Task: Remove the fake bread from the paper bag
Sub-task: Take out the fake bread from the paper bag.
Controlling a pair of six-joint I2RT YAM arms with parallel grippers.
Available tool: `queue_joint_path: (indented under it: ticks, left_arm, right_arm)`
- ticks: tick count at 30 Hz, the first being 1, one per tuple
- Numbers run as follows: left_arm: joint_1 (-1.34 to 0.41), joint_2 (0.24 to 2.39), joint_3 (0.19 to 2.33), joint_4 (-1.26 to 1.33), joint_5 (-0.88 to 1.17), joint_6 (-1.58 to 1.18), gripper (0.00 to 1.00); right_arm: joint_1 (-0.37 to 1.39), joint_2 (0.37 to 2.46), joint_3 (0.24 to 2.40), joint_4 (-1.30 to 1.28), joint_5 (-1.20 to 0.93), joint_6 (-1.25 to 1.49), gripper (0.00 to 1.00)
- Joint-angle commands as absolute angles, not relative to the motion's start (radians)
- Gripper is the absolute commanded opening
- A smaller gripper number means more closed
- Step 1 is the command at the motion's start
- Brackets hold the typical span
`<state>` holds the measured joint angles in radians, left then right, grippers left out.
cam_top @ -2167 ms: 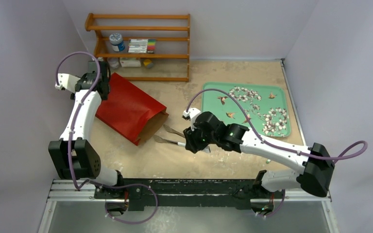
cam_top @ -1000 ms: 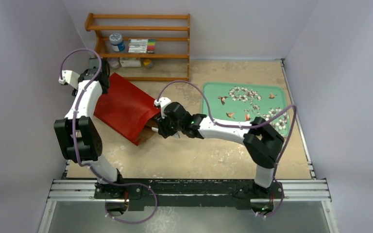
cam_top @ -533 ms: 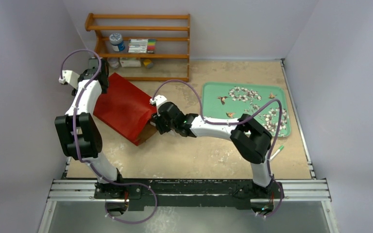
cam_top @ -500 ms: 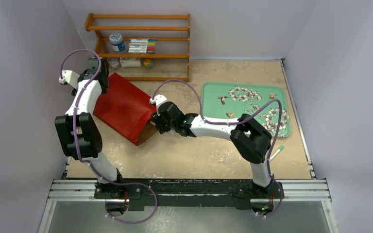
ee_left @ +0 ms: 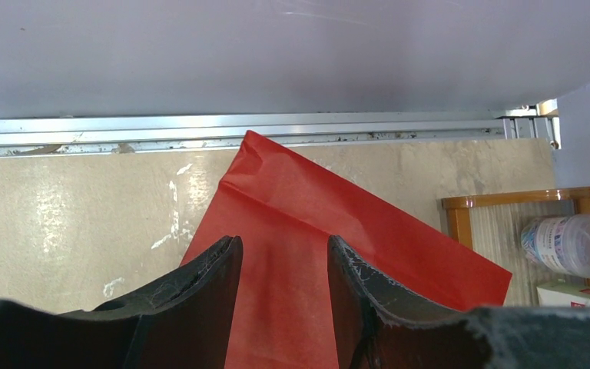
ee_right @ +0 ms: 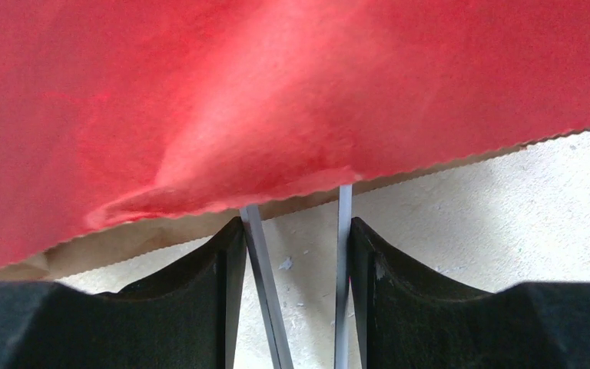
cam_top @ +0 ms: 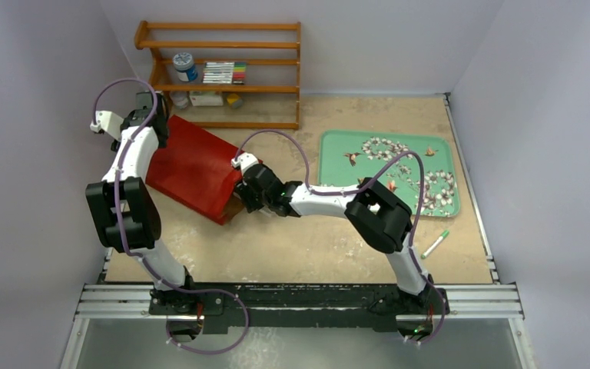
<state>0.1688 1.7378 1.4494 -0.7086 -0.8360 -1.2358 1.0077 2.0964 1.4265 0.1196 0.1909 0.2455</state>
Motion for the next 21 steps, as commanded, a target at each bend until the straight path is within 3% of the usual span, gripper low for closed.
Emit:
queue_joint_path:
  ticks: [1, 7, 11, 21]
  left_arm:
    - [0.177, 1.738, 1.48, -0.674, -0.841, -1.216, 0.45]
    - [0.178, 1.722, 1.454, -0.667, -0.845, -1.212, 0.45]
    - [0.18, 1.713, 1.444, -0.667, -0.846, -1.211, 0.45]
    - [0.182, 1.69, 1.424, -0.674, -0.844, -1.214, 0.45]
  right_arm:
    - [1.003, 2.088, 1.489, 0.203, 0.24, 0.239, 0.49]
    - [1.003, 2.103, 1.504, 0.21, 0.227, 0.242, 0.47]
    - [1.002, 2.118, 1.515, 0.199, 0.208, 0.245, 0.25]
    - [1.003, 2.06, 1.438, 0.215, 0.193, 0.267, 0.16]
